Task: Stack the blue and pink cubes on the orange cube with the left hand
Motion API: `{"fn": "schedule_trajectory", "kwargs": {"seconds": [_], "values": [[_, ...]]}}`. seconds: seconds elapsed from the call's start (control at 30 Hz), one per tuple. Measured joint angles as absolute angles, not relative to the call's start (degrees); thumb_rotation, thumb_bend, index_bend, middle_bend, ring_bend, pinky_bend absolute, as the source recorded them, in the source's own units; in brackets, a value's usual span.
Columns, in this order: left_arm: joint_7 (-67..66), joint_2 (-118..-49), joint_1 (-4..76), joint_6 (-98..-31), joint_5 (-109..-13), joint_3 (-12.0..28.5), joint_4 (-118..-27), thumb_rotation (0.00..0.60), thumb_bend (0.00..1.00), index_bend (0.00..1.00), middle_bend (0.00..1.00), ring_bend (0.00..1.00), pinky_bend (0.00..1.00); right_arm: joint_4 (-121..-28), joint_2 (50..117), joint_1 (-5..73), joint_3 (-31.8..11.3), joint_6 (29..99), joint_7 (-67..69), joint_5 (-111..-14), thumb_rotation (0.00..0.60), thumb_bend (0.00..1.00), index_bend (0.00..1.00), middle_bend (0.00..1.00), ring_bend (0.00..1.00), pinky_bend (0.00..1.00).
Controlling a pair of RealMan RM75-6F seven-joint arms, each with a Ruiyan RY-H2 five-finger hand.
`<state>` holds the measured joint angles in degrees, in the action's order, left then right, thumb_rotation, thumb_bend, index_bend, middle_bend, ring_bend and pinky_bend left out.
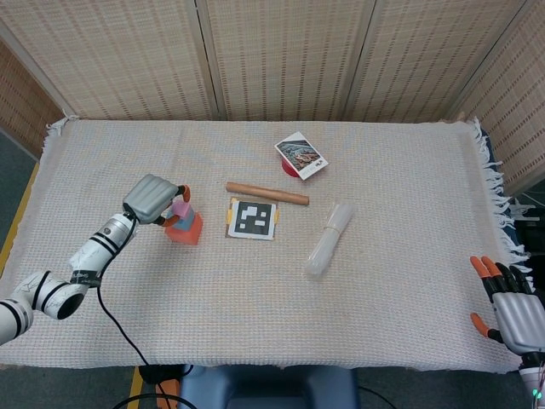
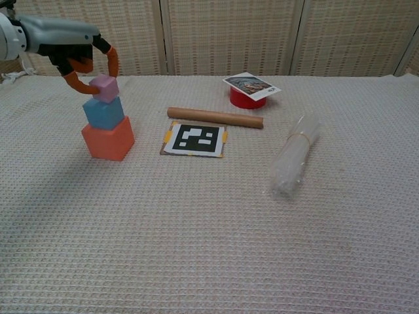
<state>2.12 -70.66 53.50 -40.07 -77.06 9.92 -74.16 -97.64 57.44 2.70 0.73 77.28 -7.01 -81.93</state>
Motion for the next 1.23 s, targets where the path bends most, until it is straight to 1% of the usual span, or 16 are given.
{"fn": "schedule_trajectory", "kwargs": {"seconds": [0.27, 0.47, 0.57, 0.7, 0.73, 0.77, 0.8, 0.83, 0.87, 0.9, 0.93, 1.0, 1.07, 1.1, 1.17, 1.23], "values": [[2.4, -70.9, 53.6, -40.4, -77.3, 9.6, -73.6, 0.600, 0.27, 0.38, 1.00, 1.00, 1.00, -97.6, 57.4, 2.7, 0.7, 77.4, -6.9, -81.9, 0.600, 0.22, 0.00, 0.00, 0.00, 0.00], [2.5, -70.0, 53.1, -42.1, -78.3, 9.3, -75.3, 0.600, 0.27, 0.32, 1.00, 1.00, 1.00, -97.6, 57.5, 2.7, 0.6, 77.4, -7.0, -81.7, 0.600, 0.22, 0.00, 0.00, 0.00, 0.00], [2.5, -68.4, 52.2, -44.0, -79.2, 9.0, -77.7, 0.600, 0.27, 0.28, 1.00, 1.00, 1.00, -97.7, 57.4, 2.6, 0.7, 77.5, -6.9, -82.1, 0.600, 0.22, 0.00, 0.00, 0.00, 0.00], [3.0, -65.7, 49.1, -49.4, -80.5, 8.4, -82.1, 0.600, 0.29, 0.24, 1.00, 1.00, 1.00, -97.9, 57.1, 2.5, 1.0, 78.0, -6.3, -83.2, 0.600, 0.22, 0.00, 0.00, 0.00, 0.00], [3.2, -65.2, 48.0, -51.2, -80.9, 8.2, -83.2, 0.600, 0.29, 0.22, 0.96, 0.96, 0.99, -97.8, 57.0, 2.5, 1.1, 78.1, -6.1, -83.5, 0.600, 0.22, 0.00, 0.00, 0.00, 0.00], [3.5, -64.6, 46.6, -53.2, -81.3, 7.8, -84.3, 0.600, 0.30, 0.20, 0.86, 0.87, 0.94, -97.8, 57.0, 2.4, 1.2, 78.3, -5.8, -84.2, 0.600, 0.22, 0.00, 0.00, 0.00, 0.00], [3.8, -63.9, 44.5, -56.1, -81.8, 7.1, -85.7, 0.600, 0.30, 0.19, 0.68, 0.71, 0.83, -97.7, 57.0, 2.4, 1.3, 78.4, -5.7, -84.7, 0.600, 0.22, 0.00, 0.00, 0.00, 0.00], [3.8, -63.4, 42.6, -58.6, -82.2, 6.4, -86.8, 0.600, 0.30, 0.18, 0.48, 0.53, 0.67, -97.7, 57.0, 2.4, 1.5, 78.6, -5.5, -85.2, 0.600, 0.22, 0.00, 0.00, 0.00, 0.00], [3.8, -63.0, 40.4, -61.1, -82.6, 5.6, -87.8, 0.600, 0.30, 0.17, 0.37, 0.41, 0.57, -97.5, 57.0, 2.4, 1.7, 78.8, -5.3, -86.0, 0.600, 0.22, 0.00, 0.00, 0.00, 0.00], [3.5, -62.6, 37.1, -64.5, -82.9, 4.2, -89.1, 0.600, 0.31, 0.17, 0.25, 0.28, 0.45, -97.5, 57.0, 2.4, 1.9, 79.0, -5.2, -86.7, 0.600, 0.22, 0.00, 0.00, 0.00, 0.00], [3.3, -62.4, 34.4, -67.2, -83.2, 3.2, -89.9, 0.600, 0.31, 0.16, 0.18, 0.19, 0.37, -97.4, 57.1, 2.3, 2.1, 79.2, -5.1, -87.4, 0.600, 0.22, 0.00, 0.00, 0.00, 0.00], [2.9, -62.6, 27.7, -74.0, -84.0, 0.5, -91.2, 0.600, 0.31, 0.15, 0.11, 0.07, 0.26, -97.1, 57.3, 2.2, 2.5, 79.9, -4.6, -89.1, 0.600, 0.22, 0.00, 0.00, 0.00, 0.00], [2.9, -63.5, 21.9, -80.2, -84.9, -1.9, -91.4, 0.600, 0.31, 0.13, 0.06, 0.02, 0.22, -96.8, 57.4, 2.0, 3.0, 80.8, -3.9, -90.9, 0.600, 0.22, 0.00, 0.00, 0.00, 0.00], [2.8, -64.3, 18.0, -84.0, -85.6, -3.5, -91.1, 0.600, 0.31, 0.12, 0.04, 0.00, 0.20, -96.6, 57.4, 1.9, 3.2, 81.2, -3.6, -91.6, 0.600, 0.22, 0.00, 0.00, 0.00, 0.00], [2.6, -65.1, 12.9, -89.0, -87.2, -6.1, -90.3, 0.600, 0.31, 0.10, 0.02, 0.00, 0.19, -96.2, 57.4, 1.7, 3.8, 81.8, -2.8, -93.0, 0.600, 0.22, 0.00, 0.00, 0.00, 0.00], [3.6, -65.8, 8.9, -93.7, -89.9, -8.2, -89.0, 0.600, 0.31, 0.10, 0.02, 0.00, 0.19, -96.2, 57.2, 1.6, 4.3, 82.1, -2.4, -93.7, 0.600, 0.22, 0.00, 0.00, 0.00, 0.00]]}}
